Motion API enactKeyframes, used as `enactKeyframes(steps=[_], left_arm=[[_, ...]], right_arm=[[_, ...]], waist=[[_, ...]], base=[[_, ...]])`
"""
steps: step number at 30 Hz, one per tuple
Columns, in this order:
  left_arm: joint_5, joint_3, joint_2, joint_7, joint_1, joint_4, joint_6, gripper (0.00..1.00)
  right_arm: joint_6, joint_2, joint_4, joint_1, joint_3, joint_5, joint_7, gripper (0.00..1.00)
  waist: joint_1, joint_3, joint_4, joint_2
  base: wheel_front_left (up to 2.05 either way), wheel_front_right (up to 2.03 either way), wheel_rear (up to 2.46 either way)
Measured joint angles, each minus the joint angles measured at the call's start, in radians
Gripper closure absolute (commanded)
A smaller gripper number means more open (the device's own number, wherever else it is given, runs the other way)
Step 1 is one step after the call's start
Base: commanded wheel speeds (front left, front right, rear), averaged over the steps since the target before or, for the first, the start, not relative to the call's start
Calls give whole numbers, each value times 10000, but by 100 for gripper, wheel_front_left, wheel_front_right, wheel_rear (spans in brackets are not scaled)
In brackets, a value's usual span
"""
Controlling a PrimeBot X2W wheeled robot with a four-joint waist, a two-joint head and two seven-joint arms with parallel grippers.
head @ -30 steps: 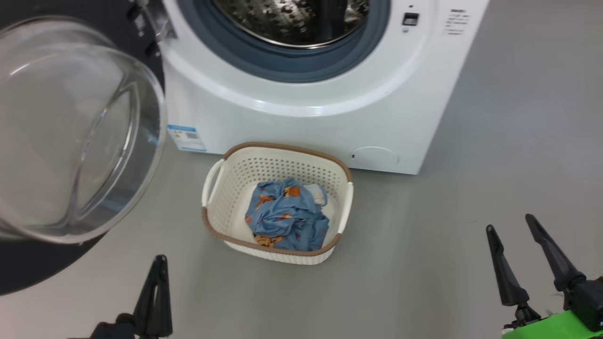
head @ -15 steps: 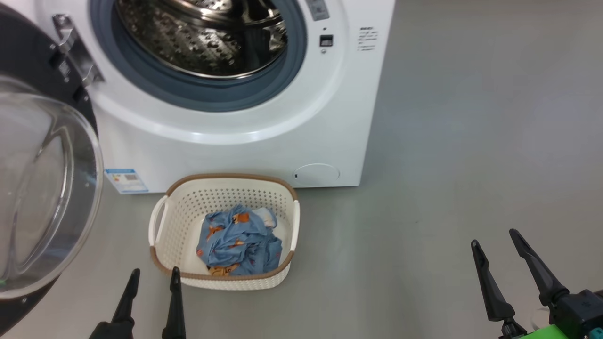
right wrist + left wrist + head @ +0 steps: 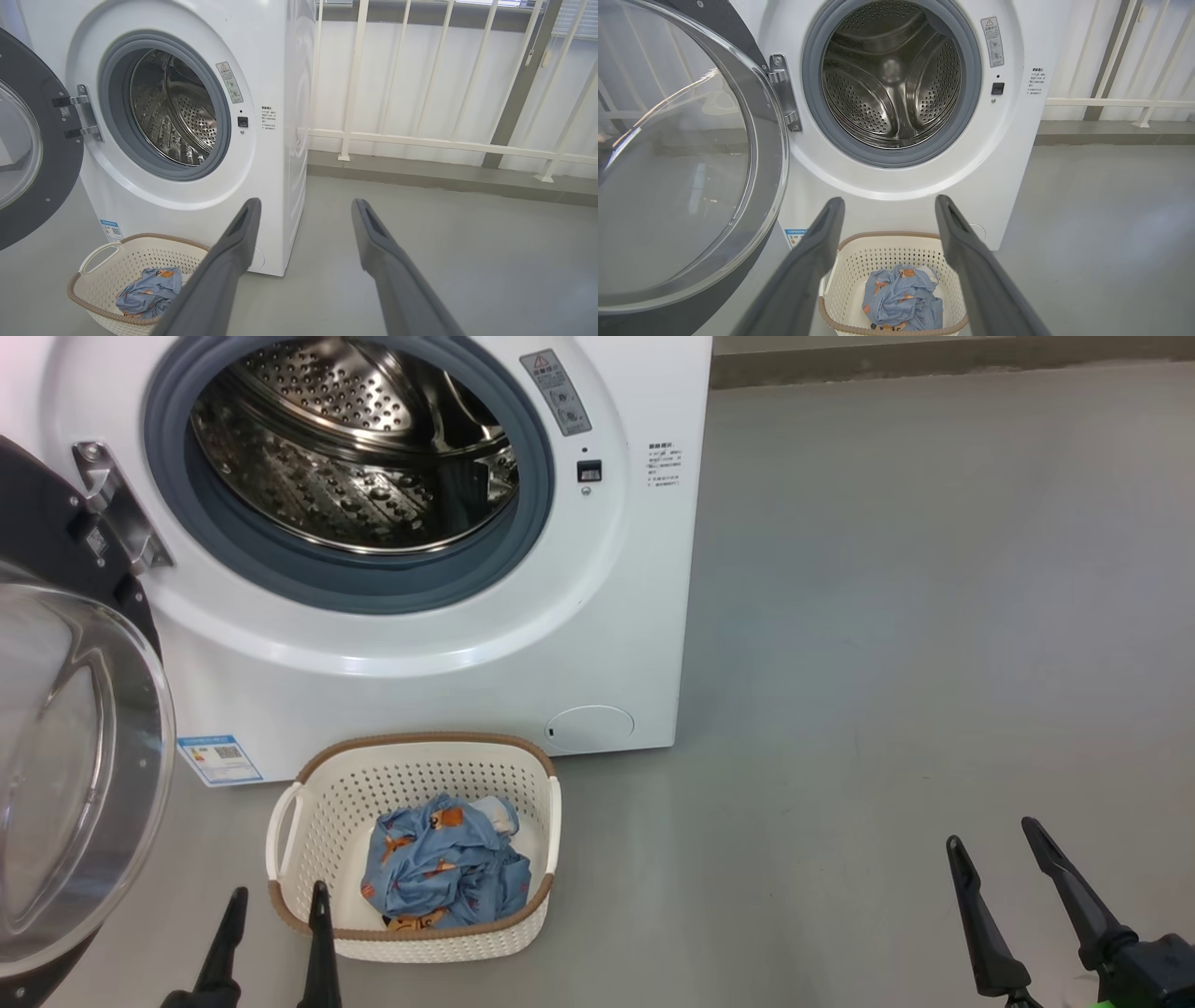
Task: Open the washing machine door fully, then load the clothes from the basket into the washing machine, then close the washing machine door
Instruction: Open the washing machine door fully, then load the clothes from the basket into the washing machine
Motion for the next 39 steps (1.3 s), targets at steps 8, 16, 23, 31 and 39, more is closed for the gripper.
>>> enactKeyframes(steps=[8,16,23,31,39], left_arm=[[-27,-4,121,98,69,-163,86,0],[-58,-40,186,219,138,-182,90,0],[-157,-148,190,320,138,-180,165,0],[-157,-247,224,347,138,-182,198,0],[-159,-274,272,345,141,-221,259,0]], right_arm=[[0,77,54,5,-23,0,0,0],[0,121,61,7,-23,0,0,0],[0,121,67,8,-33,2,0,0],[0,130,67,12,-42,2,0,0],[0,140,73,25,-31,2,0,0]], waist=[[0,-67,87,0],[1,-80,152,0],[0,-105,161,0],[0,-130,151,0],[1,-129,128,0]], base=[[0,0,0],[0,0,0],[0,0,0],[44,-44,0],[152,-152,0]])
